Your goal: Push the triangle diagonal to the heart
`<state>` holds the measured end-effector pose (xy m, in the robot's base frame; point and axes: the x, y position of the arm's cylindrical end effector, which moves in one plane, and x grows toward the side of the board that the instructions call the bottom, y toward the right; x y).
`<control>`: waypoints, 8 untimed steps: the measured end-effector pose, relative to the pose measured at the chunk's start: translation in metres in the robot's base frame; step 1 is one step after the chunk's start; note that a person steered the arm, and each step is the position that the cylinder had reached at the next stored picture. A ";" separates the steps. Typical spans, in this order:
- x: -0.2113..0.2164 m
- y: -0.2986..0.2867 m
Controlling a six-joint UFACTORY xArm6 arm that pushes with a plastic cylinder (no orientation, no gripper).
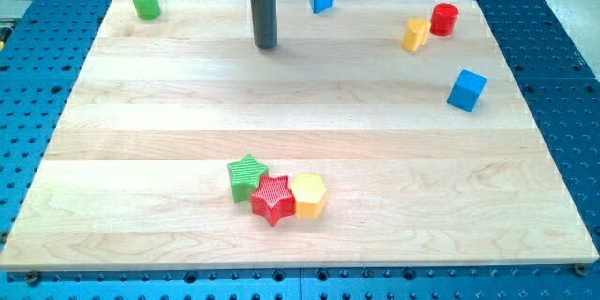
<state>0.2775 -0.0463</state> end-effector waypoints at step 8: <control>-0.040 0.187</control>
<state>0.2370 0.1405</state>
